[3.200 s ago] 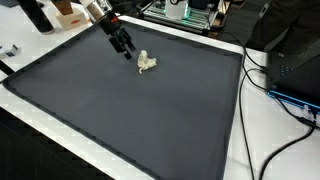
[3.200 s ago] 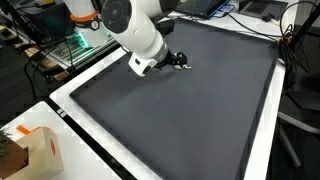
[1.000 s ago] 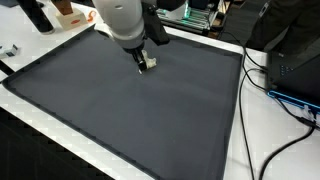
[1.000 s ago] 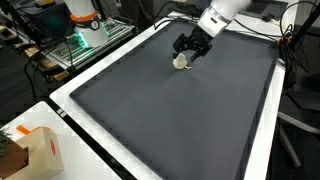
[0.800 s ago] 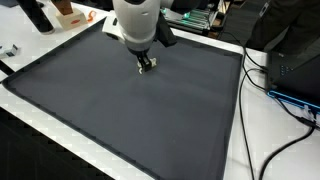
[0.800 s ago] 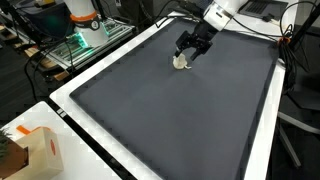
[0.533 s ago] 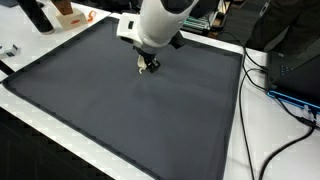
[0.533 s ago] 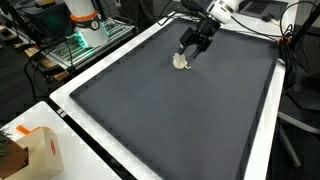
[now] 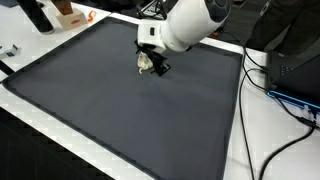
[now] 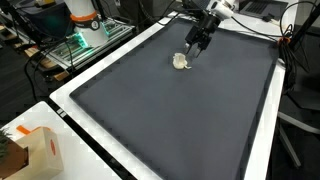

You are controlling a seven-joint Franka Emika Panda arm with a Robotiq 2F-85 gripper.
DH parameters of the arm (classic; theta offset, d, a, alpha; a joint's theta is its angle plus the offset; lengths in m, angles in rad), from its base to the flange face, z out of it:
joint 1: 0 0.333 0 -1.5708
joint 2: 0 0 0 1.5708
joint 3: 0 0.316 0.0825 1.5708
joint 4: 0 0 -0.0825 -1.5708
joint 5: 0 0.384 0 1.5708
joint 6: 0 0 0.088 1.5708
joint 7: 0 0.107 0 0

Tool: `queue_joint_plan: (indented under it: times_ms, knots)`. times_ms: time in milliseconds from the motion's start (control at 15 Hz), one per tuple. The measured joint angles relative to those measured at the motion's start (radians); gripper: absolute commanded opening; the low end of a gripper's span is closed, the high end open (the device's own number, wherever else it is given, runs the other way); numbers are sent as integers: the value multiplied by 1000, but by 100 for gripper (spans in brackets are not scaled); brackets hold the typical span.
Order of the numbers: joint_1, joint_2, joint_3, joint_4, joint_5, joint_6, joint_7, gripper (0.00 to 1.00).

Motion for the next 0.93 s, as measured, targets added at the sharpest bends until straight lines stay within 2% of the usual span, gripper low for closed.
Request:
queue_joint_plan:
  times_ms: [533,933]
  knots:
    - [-3,-89,13,-164,-48,188,-49,100]
    - [-20,-191,23,-291,-73,221,-146,100]
